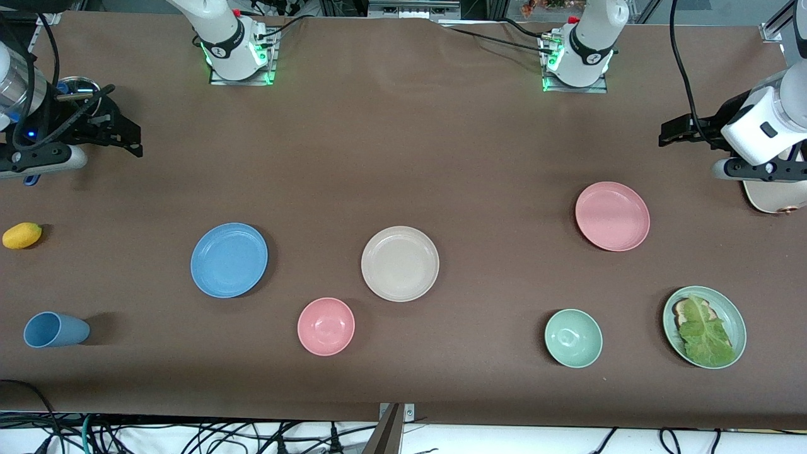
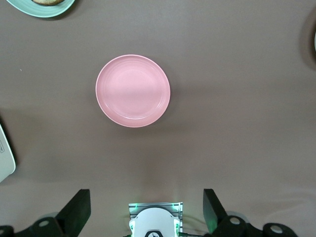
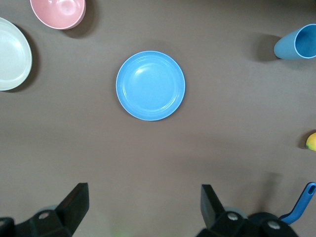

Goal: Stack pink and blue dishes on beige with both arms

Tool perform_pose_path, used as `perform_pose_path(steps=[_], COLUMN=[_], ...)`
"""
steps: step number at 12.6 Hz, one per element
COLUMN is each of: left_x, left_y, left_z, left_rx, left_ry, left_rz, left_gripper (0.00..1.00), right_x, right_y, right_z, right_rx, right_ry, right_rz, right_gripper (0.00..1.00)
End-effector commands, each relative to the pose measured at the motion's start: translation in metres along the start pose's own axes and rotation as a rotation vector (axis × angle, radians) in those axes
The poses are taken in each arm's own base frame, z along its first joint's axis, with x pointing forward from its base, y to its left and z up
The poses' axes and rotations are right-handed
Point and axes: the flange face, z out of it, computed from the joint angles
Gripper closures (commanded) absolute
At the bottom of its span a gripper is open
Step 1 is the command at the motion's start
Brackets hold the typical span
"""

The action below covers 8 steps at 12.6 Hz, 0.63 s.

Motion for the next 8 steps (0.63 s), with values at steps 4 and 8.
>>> perform_pose_path(steps=[4, 8], left_x=[0.0042, 0.0078], left_y=[-0.0013, -0.0013], left_z=[-0.0034, 0.0015], left_rx=[-0.011, -0.013], left_ry=[-0.008, -0.019], left_rz=[0.016, 0.017], left_gripper=[0.00, 0.00], right_x=[0.0003, 0.0001], right_y=[0.0009, 0.0028], right_z=[-0.0049, -0.0056], right_rx=[-0.003, -0.005], right_ry=[-0.006, -0.004], right_rz=[0.013, 0.016], right_gripper=[0.00, 0.00])
